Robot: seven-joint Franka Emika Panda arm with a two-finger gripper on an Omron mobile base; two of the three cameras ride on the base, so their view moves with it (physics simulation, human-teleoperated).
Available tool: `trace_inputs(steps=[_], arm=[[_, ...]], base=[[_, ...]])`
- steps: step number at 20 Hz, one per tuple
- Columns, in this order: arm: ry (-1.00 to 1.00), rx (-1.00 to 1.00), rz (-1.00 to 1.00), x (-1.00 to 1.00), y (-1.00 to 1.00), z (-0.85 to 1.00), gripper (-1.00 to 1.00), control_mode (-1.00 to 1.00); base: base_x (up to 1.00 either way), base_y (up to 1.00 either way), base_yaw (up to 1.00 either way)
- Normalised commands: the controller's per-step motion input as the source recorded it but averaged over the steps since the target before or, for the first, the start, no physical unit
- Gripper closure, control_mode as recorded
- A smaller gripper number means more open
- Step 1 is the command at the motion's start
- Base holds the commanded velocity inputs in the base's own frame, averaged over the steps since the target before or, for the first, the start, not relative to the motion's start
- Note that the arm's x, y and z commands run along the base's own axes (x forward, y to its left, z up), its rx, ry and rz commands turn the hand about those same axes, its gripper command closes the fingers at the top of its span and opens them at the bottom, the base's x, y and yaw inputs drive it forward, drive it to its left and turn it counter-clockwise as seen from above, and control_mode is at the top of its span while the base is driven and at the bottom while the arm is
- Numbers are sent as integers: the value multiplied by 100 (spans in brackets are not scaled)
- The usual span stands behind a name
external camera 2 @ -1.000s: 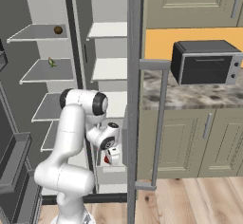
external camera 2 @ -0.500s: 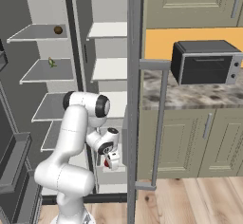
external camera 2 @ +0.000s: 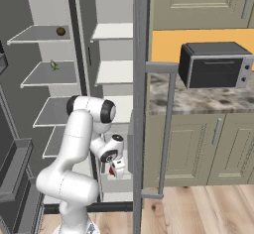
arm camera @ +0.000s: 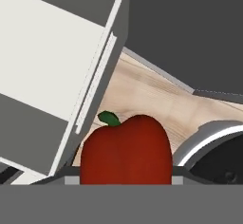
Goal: Take the bell pepper and kiwi from the fridge shelf and place them in the freezer drawer to begin freezing them.
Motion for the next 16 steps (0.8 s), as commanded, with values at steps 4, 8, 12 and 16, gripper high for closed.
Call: trace_inputs(steps=[4,8,12,16], arm=[[0,0,0,64,0,10,100,-100],[0,0,0,46,0,0,100,-100],[0,0,0,37,0,0,100,-100],[0,0,0,39,0,-30,100,-100]], base=[[0,0,0],[0,0,0],[0,0,0],[0,0,0]])
